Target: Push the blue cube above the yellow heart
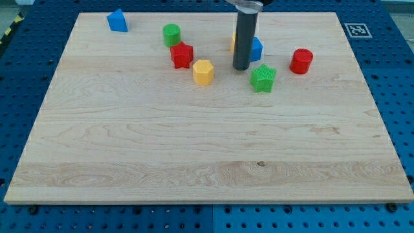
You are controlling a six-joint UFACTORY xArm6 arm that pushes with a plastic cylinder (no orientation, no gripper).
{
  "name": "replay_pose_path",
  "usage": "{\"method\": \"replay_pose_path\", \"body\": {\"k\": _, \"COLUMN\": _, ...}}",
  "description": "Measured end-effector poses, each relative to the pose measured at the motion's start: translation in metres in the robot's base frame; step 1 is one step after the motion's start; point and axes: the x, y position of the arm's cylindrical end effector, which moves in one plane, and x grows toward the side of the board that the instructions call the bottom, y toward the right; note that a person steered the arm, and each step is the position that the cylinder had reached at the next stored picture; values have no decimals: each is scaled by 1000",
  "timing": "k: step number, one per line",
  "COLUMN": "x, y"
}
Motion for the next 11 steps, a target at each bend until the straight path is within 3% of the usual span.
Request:
{"method": "replay_pose_path", "body": {"k": 2, "x": -19, "y": -36}}
{"method": "replay_pose_path", "body": {"k": 4, "x": -19, "y": -36}}
{"method": "replay_pose_path", "body": {"k": 11, "x": -30, "y": 48}}
